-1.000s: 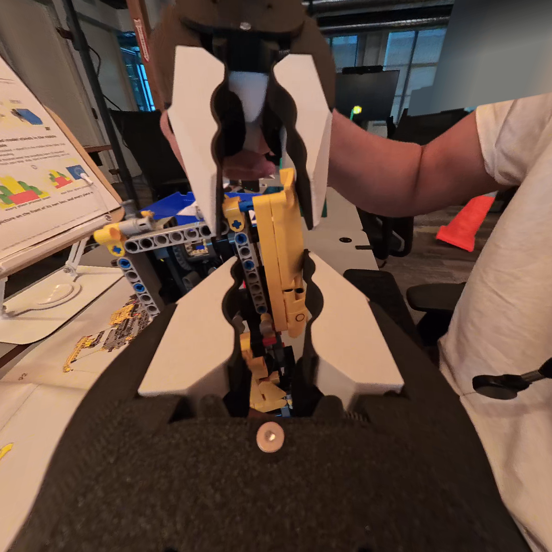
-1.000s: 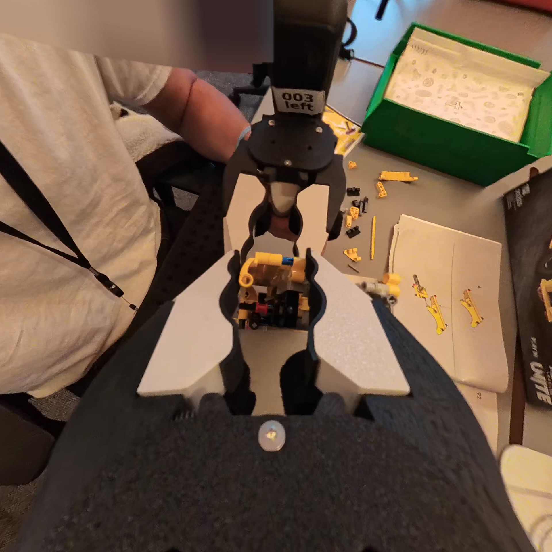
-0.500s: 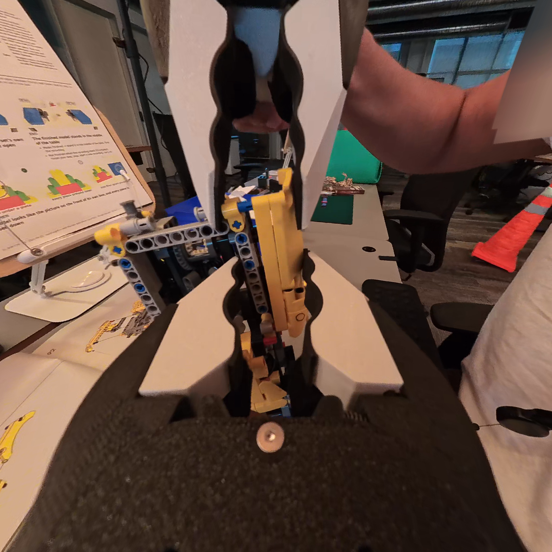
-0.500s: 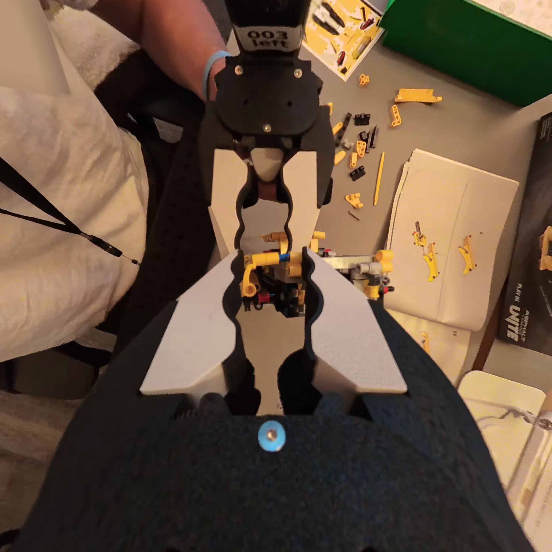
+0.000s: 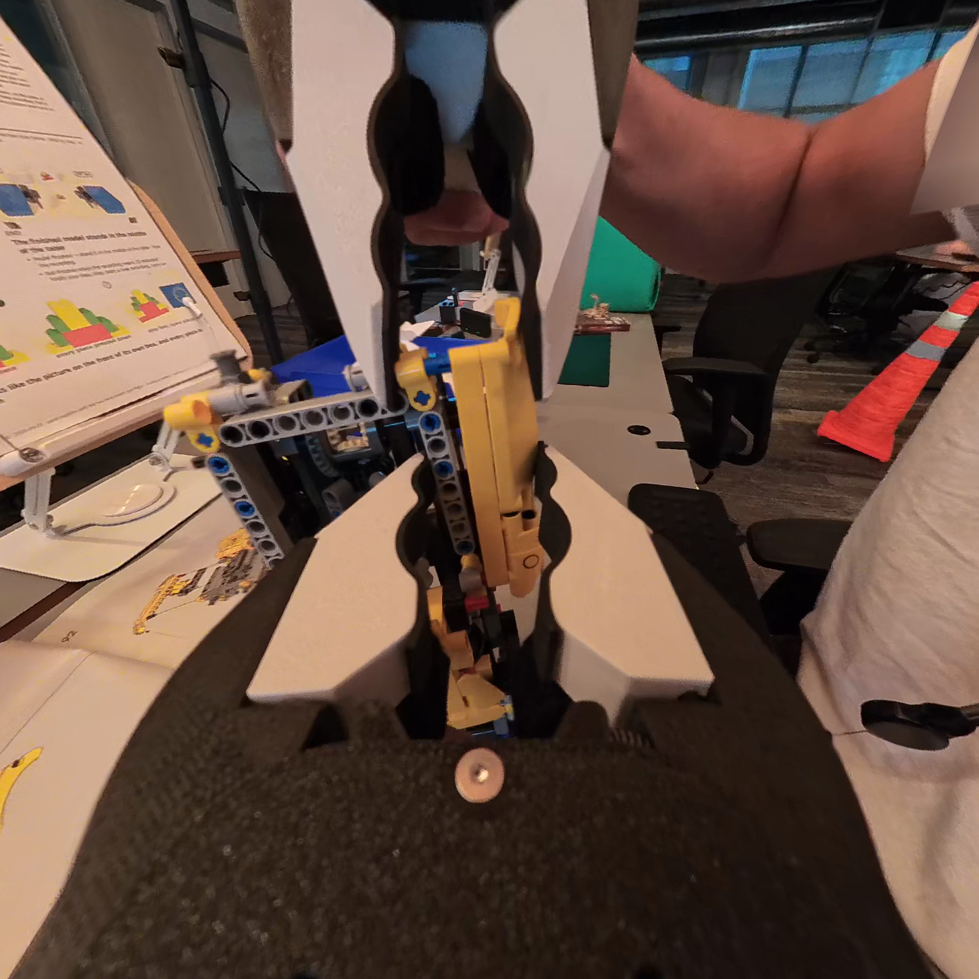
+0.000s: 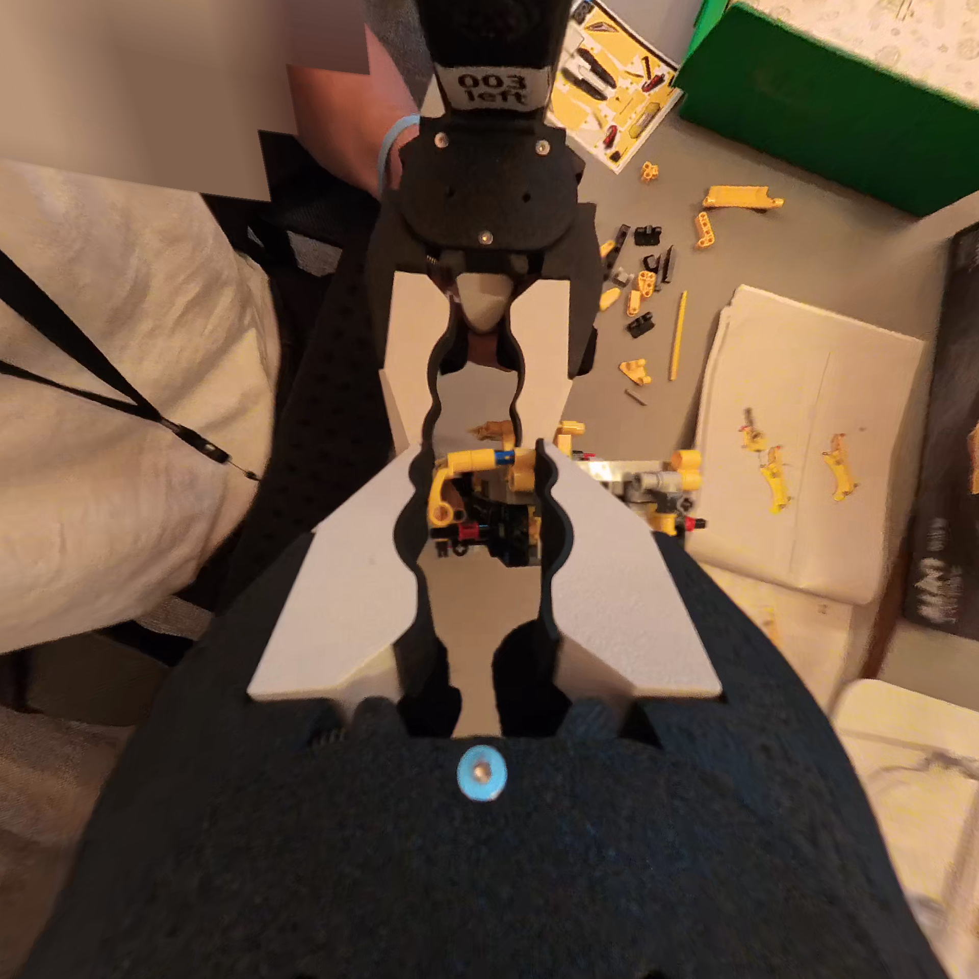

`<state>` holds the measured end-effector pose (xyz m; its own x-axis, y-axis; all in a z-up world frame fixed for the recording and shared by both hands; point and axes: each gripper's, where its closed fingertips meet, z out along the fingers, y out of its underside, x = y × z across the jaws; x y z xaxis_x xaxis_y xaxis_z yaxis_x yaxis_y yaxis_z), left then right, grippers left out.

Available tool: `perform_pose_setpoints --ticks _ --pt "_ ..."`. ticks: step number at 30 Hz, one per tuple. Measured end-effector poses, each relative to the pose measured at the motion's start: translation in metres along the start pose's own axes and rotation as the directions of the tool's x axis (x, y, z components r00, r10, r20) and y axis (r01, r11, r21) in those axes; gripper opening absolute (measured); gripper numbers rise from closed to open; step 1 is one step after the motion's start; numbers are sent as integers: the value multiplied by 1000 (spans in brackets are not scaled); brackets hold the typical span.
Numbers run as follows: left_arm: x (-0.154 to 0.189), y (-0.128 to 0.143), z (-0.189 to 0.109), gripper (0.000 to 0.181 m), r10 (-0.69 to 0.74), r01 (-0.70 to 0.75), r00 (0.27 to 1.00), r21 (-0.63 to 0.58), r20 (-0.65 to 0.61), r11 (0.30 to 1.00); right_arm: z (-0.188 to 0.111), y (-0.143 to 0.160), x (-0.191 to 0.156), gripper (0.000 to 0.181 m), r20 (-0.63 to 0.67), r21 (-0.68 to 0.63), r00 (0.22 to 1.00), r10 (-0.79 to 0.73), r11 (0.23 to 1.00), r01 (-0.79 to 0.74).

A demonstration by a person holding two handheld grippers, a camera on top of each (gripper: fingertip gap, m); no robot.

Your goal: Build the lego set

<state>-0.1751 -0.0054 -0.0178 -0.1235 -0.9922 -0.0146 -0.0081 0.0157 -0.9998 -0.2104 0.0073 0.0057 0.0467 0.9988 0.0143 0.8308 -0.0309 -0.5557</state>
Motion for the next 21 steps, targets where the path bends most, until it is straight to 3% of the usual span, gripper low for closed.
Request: perform_pose_setpoints --ticks 3,7,11,16,20,21 --pt "4 1 2 38 8 -8 1000 -13 -18 1000 -3 -1 -4 33 94 5 988 119 993 -120" --pt "4 1 4 38 13 -13 1000 -18 -5 1000 -5 1 -3 32 79 13 989 125 992 -126" --pt "-18 -2 1 38 -58 55 988 21 146 998 -15 -7 17 35 -139 102 954 265 962 -252" --pt "-24 -2 5 38 -76 65 948 45 309 997 -22 14 26 51 -480 232 747 461 887 -399" --pt "-26 -2 9 38 -74 60 923 47 378 997 -22 25 31 53 -504 454 583 637 770 -449" --pt "-27 -2 10 38 -75 62 918 45 390 997 -21 23 32 50 -458 524 564 687 721 -453"
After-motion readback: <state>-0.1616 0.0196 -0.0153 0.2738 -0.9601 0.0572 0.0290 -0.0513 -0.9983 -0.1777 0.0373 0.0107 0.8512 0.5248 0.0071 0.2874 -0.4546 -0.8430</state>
